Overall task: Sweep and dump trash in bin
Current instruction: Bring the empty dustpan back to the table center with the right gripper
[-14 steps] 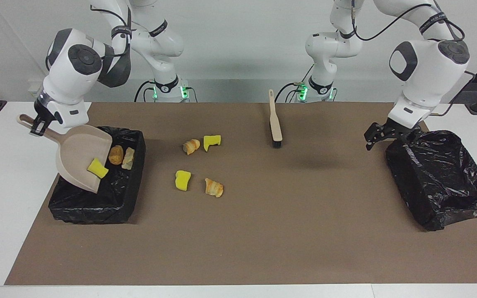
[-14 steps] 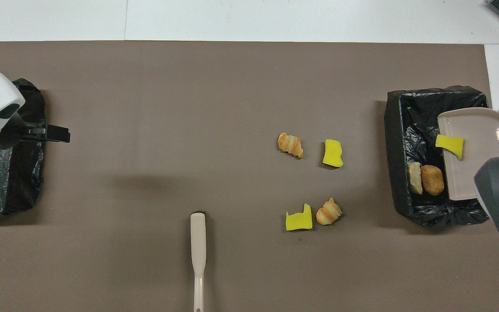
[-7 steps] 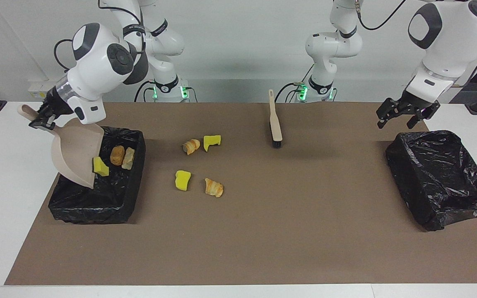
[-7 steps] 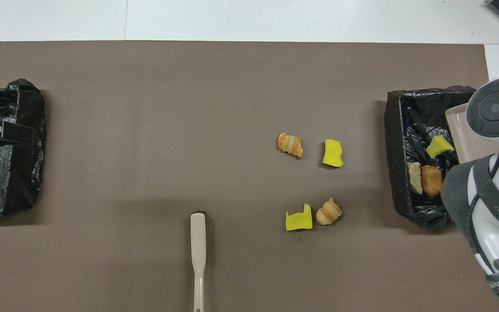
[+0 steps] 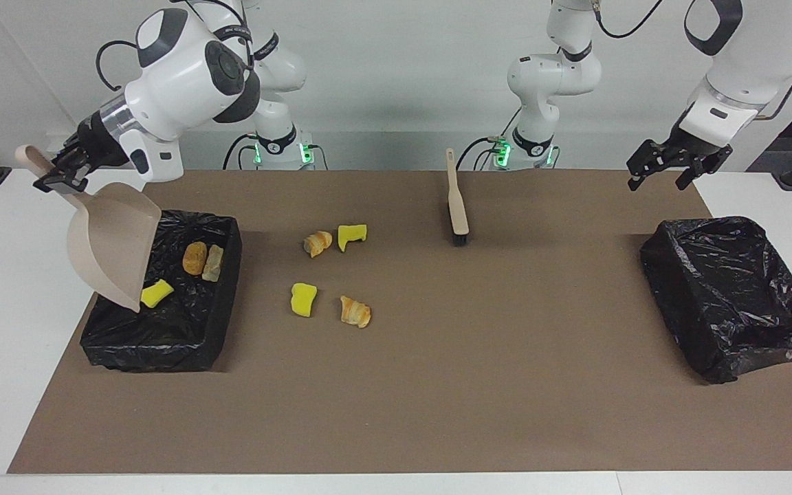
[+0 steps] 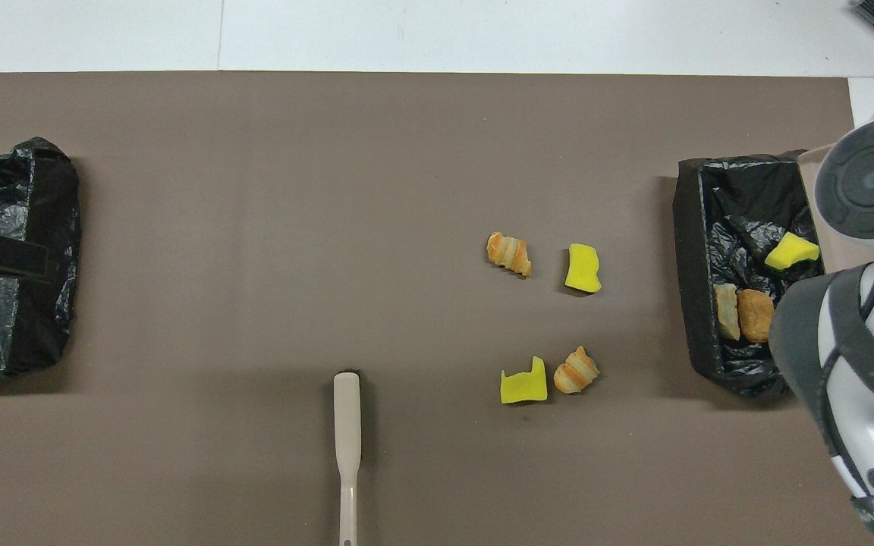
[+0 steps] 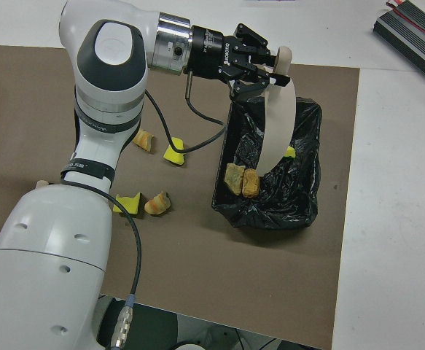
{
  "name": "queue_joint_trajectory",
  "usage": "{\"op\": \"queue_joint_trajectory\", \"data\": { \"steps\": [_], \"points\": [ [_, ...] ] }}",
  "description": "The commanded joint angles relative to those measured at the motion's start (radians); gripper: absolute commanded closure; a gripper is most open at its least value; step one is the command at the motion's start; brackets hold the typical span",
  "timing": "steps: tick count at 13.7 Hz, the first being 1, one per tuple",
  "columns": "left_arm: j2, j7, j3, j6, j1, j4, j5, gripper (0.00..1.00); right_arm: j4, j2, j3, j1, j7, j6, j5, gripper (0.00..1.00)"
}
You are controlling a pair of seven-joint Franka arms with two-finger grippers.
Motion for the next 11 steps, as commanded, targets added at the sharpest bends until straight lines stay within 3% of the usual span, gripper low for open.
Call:
{"op": "queue_joint_trajectory", "data": {
  "steps": [1, 4, 11],
  "points": [
    [-0.041, 0.007, -0.024, 0.000, 0.003, -0.035, 0.024, 0.00, 0.109, 0.063, 0.008, 0.081, 0.121, -0.071, 0.085, 1.00],
    [-0.042, 0.084, -0.029, 0.017, -0.003, -0.043, 0.024, 0.00, 0.212, 0.119, 0.008, 0.134, 0.360, -0.111, 0.245, 1.00],
    [-0.036, 0.095, -0.029, 0.031, -0.002, -0.048, 0.019, 0.00, 0.312, 0.185, 0.010, 0.235, 0.945, -0.133, 0.578, 1.00]
  ]
}}
